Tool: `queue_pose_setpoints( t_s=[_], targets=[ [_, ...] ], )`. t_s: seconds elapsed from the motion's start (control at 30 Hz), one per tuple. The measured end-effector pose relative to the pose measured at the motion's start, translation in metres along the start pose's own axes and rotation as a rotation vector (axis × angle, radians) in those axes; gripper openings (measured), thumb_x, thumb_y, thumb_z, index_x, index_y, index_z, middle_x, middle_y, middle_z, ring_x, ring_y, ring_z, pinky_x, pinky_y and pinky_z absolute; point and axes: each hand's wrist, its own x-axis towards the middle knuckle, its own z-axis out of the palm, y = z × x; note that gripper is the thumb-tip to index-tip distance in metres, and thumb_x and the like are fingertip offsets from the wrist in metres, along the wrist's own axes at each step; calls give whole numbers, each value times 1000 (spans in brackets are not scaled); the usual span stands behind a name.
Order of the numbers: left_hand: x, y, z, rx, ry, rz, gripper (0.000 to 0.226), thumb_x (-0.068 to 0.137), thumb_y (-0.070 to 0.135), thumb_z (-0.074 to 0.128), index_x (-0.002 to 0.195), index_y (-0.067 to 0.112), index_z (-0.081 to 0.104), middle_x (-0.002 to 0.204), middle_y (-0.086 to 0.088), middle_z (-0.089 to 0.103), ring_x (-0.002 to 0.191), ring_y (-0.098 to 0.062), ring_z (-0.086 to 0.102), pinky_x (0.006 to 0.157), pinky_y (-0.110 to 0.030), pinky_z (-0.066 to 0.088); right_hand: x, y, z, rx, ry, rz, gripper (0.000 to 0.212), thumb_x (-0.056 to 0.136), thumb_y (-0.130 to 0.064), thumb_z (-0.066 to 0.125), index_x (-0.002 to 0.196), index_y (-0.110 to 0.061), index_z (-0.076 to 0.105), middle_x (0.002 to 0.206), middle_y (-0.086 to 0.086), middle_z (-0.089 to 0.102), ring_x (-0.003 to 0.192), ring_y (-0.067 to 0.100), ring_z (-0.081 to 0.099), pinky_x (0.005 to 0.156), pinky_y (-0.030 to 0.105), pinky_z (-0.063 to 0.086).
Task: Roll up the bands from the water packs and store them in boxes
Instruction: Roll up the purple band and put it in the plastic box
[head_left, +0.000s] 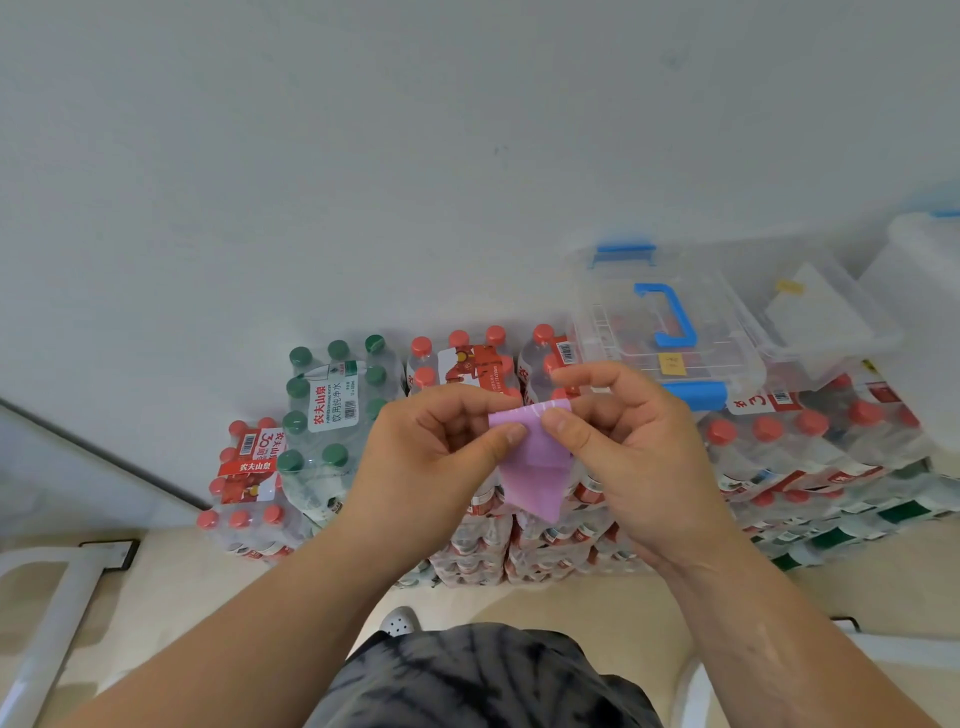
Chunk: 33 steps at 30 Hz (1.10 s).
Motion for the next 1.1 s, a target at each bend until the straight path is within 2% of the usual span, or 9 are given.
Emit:
queue_pose_setpoints(
  t_s=[0.13,0.23,0.37,0.63,0.7,0.8,0.83,1.03,1.1],
  targets=[
    [-1,1,-1,1,22,9,13,87,9,72,92,20,78,79,-7,76,78,-31,70,70,-41,60,-2,-2,-1,-7,-25,-4,24,80,-4,75,96,-21,73,83,-4,78,76,8,72,70,18,57],
    [-1,-1,-1,-14,23,18,13,86,13,73,93,22,78,81,-8,75,79,-35,68,71,-47,57,-2,-1,0,-11,-19,14,25,81,-1,75,96,-21,73,86,-4,79,79,8,73,71,18,56],
    [-3,0,-2,-79,19,27,25,82,3,75,95,25,77,83,-14,73,80,-41,64,69,-48,57,-4,0,3,-17,-2,11,13,76,-20,75,89,-23,75,81,-3,77,74,7,71,66,17,55],
    [-4,0,-4,-13,-8,-2,13,88,9,70,92,19,77,80,0,77,72,-11,71,66,-21,56,-4,0,6,-51,-34,6,15,78,-33,68,84,-20,72,72,-13,69,68,1,61,62,15,49],
    [-4,-1,-4,-36,-6,0,14,87,10,72,93,22,77,82,-3,77,76,-19,72,69,-27,59,-5,1,7,-38,-19,12,14,78,-33,69,84,-20,73,73,-11,71,69,2,64,62,16,50],
    [-5,-2,-4,-88,-10,23,25,81,8,76,98,26,76,85,-21,71,83,-46,65,72,-54,57,-6,1,8,-32,-10,11,14,77,-33,70,84,-21,74,74,-7,73,69,5,67,64,18,53],
    [-5,-2,-4,-81,-9,28,26,80,7,77,98,26,76,85,-21,71,83,-46,65,73,-56,56,-6,1,8,-23,-13,12,14,77,-32,70,84,-20,74,74,-7,74,69,5,68,64,18,53],
    [-5,-1,-5,-27,-13,-7,11,86,12,72,94,18,77,82,-1,78,76,-16,74,69,-27,60,-10,-2,6,-30,-57,2,24,79,-23,73,102,-27,71,78,3,74,74,13,69,68,26,59],
    [-5,0,-5,-32,-24,-19,13,88,12,70,94,20,78,81,-2,78,77,-19,74,70,-31,61,-9,-2,5,-48,-47,-5,18,82,-14,75,97,-25,73,84,5,75,75,13,69,68,23,58]
  ],
)
